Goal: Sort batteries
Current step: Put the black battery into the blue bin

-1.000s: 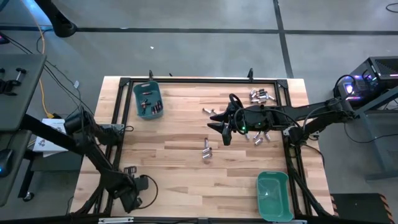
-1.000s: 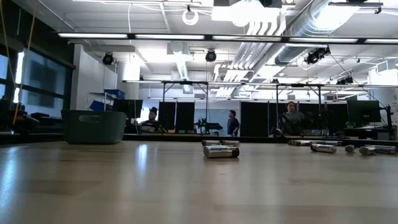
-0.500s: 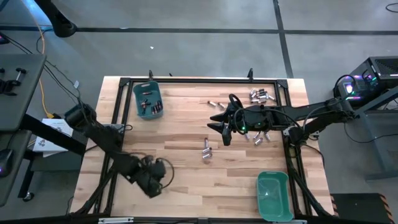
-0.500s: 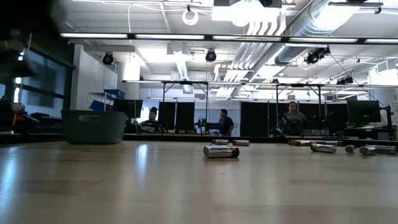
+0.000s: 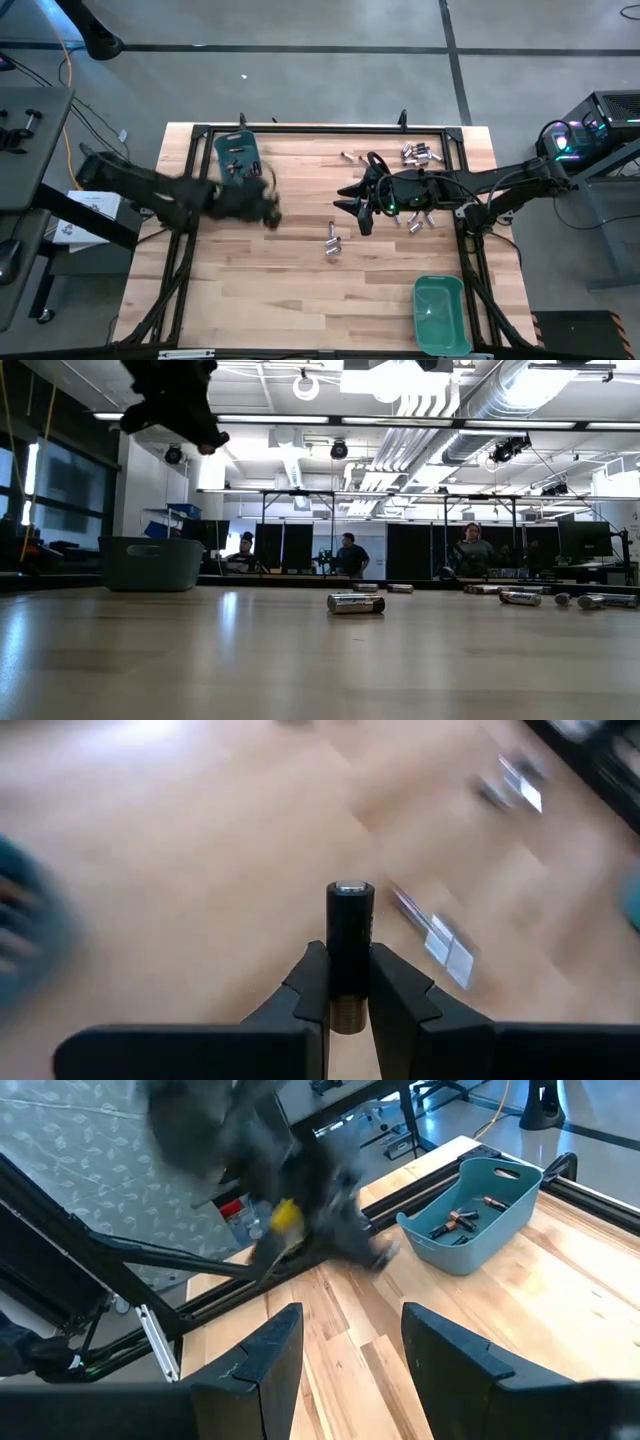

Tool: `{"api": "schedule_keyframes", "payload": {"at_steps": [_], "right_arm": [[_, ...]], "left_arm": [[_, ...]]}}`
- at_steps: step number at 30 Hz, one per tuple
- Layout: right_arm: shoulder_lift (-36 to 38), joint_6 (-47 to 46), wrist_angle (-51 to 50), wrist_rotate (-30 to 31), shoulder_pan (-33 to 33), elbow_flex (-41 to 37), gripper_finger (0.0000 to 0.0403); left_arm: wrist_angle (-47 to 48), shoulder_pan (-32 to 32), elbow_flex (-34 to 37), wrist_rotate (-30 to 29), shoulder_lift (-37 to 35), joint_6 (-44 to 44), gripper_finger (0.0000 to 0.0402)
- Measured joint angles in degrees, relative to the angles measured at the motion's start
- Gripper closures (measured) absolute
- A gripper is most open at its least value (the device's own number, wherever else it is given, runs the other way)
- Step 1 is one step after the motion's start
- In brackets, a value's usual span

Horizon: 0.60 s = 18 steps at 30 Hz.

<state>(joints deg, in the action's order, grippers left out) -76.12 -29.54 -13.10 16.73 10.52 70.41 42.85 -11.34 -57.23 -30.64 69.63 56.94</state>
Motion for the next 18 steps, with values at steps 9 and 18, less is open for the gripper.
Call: {"api": "schedule_keyframes", "payload": {"at_steps": [9, 18], "right_arm": [[0.0, -0.4, 0.0, 0.0, 0.0, 0.0, 0.0238], [0.0, -1.8, 0.0, 0.0, 0.0, 0.0, 0.0238]], "left_arm": [[16.2, 30.6, -8.7, 11.7, -0.5, -21.4, 0.0371], [17.6, 48.7, 0.1, 23.9, 2.5, -33.0, 0.0371]]}}
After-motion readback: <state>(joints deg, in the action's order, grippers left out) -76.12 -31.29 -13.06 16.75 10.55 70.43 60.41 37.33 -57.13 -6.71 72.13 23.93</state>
